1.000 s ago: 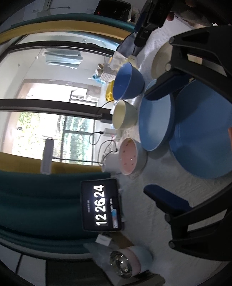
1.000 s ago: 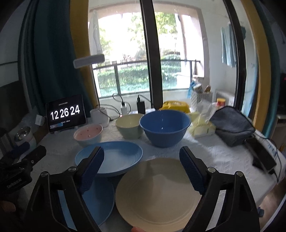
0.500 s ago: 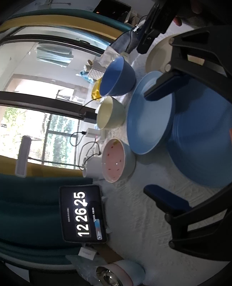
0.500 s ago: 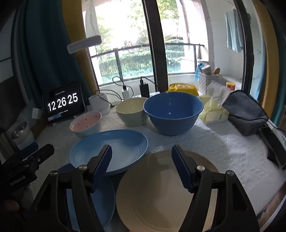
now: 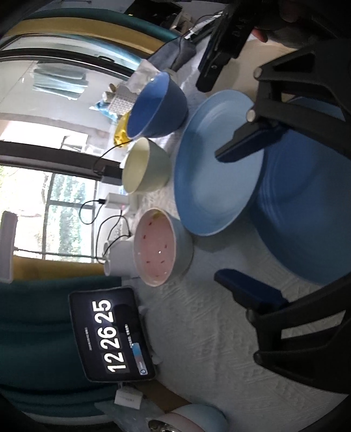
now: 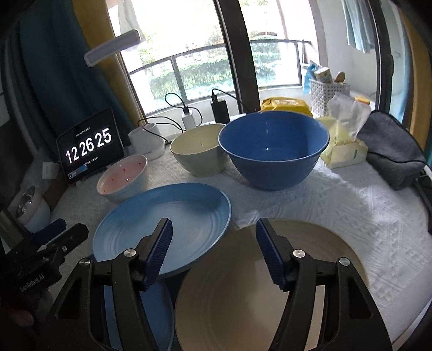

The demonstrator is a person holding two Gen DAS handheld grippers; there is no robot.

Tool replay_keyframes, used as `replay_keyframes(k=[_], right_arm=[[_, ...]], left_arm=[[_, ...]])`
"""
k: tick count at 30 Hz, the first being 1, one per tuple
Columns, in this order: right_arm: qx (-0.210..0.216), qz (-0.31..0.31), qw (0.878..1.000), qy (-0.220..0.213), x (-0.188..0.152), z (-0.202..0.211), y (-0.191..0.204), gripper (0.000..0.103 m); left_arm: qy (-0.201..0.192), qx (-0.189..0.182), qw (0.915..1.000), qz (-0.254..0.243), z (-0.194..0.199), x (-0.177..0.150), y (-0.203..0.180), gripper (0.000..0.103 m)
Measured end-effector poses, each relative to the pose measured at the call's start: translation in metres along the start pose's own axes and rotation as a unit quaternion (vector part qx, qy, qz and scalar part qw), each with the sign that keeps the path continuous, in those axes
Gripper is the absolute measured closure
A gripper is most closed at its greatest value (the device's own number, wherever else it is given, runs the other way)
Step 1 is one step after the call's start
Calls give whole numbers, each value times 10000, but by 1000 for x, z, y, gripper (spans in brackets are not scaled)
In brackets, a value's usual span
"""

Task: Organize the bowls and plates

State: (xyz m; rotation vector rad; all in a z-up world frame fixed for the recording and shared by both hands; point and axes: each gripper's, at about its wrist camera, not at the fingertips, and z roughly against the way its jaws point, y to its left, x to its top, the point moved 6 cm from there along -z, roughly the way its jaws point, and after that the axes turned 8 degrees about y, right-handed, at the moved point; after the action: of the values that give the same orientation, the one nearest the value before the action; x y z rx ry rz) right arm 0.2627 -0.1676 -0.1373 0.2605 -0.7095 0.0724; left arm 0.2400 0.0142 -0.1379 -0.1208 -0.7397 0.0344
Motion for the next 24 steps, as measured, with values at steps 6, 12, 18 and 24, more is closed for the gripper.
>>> replay_keyframes(k=[6,12,18,24], right_arm=[[4,-68,9998,187,1,-15,-3,44],[-16,-168,9991,377,-3,-26,-8,51],[-45,-151,9987,476,-6,-31,-6,63],[-39,-63,9987,497,-6,-30,0,81]], left_arm=[[253,-82,9995,153,-13,-2,0,45],[483,-56,9987,180,-24,-6,0,47],[586,-201,9980,103,-27,-10,-8,47],[585,-283,9979,7,-25,-12,-16,52]])
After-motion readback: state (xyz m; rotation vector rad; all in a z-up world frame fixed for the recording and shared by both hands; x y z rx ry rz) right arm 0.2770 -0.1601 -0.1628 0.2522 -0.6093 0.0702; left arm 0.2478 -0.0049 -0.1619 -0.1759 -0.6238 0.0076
